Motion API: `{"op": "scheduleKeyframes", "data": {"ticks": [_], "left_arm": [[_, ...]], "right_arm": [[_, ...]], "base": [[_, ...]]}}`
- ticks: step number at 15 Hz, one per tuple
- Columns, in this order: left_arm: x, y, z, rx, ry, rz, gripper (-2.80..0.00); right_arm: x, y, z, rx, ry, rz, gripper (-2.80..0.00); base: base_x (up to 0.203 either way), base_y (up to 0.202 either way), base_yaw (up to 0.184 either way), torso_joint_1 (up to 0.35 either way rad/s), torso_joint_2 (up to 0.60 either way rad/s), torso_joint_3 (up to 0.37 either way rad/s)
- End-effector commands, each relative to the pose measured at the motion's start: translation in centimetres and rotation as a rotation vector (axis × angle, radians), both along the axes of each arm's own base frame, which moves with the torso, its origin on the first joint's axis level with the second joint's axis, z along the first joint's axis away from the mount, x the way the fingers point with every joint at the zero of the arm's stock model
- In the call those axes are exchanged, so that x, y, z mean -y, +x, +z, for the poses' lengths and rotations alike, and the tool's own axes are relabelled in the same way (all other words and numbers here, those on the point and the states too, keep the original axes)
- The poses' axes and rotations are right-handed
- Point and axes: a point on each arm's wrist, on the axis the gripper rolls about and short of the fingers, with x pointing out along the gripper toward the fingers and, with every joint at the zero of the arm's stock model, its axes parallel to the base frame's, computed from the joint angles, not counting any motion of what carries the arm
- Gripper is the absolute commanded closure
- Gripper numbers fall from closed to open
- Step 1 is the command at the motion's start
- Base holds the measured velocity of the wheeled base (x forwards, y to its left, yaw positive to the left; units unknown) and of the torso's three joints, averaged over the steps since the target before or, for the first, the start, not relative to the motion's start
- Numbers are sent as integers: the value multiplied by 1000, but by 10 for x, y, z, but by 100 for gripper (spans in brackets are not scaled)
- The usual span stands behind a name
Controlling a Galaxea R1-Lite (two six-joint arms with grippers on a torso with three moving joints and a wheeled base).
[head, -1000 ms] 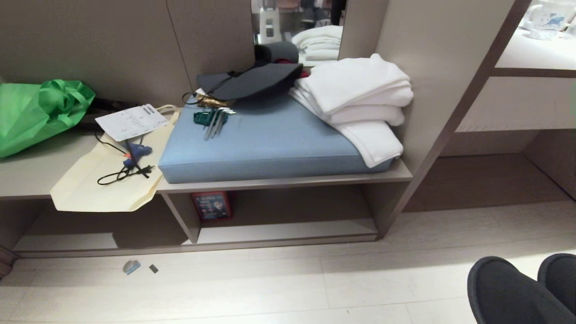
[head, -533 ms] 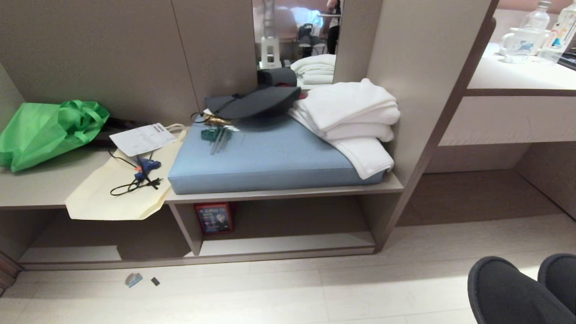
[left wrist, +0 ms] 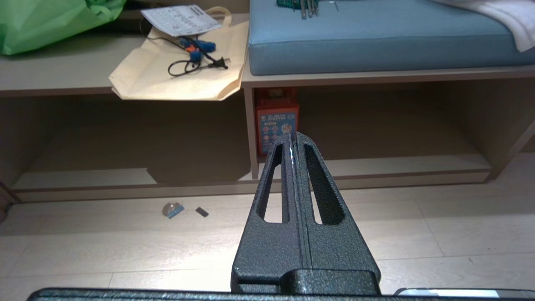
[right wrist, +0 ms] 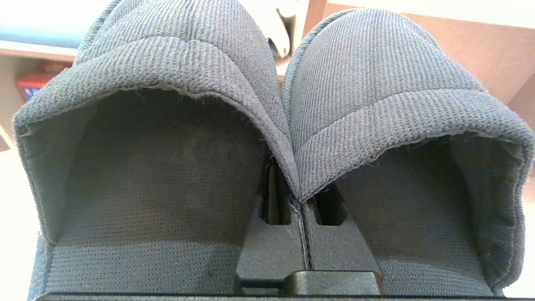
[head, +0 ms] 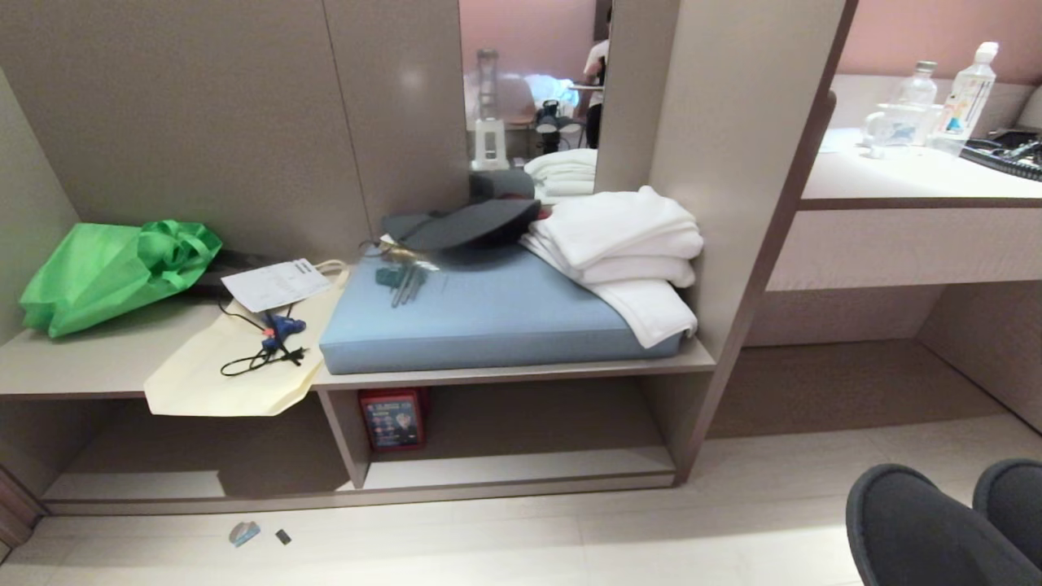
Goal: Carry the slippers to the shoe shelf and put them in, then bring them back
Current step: Place the slippers on the floor
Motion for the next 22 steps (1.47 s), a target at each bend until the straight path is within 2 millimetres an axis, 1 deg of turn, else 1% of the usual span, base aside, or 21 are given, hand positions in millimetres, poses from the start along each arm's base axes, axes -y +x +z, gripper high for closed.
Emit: {"op": "scheduleKeyframes", "data": {"ticks": [1, 7, 15, 17, 22], "left_arm": [[0, 0, 0, 1, 0, 0, 0], [0, 0, 0, 2, 11, 0, 0], [0, 0, 0, 2, 13, 0, 0], [0, 0, 0, 2, 17, 0, 0], [0, 0, 0, -5, 38, 0, 0]], "right_arm": [[0, 0, 0, -1, -1, 1, 0], [0, 0, 0, -1, -1, 1, 0], [0, 0, 0, -1, -1, 0, 0], [0, 0, 0, -1, -1, 1, 0], [0, 0, 0, -1, -1, 1, 0]], "base": [[0, 0, 0, 4, 1, 208], [0, 0, 0, 3, 2, 167], [0, 0, 0, 0, 0, 9], [1, -114, 12, 5, 3, 7], [0, -196, 2, 3, 3, 4]]}}
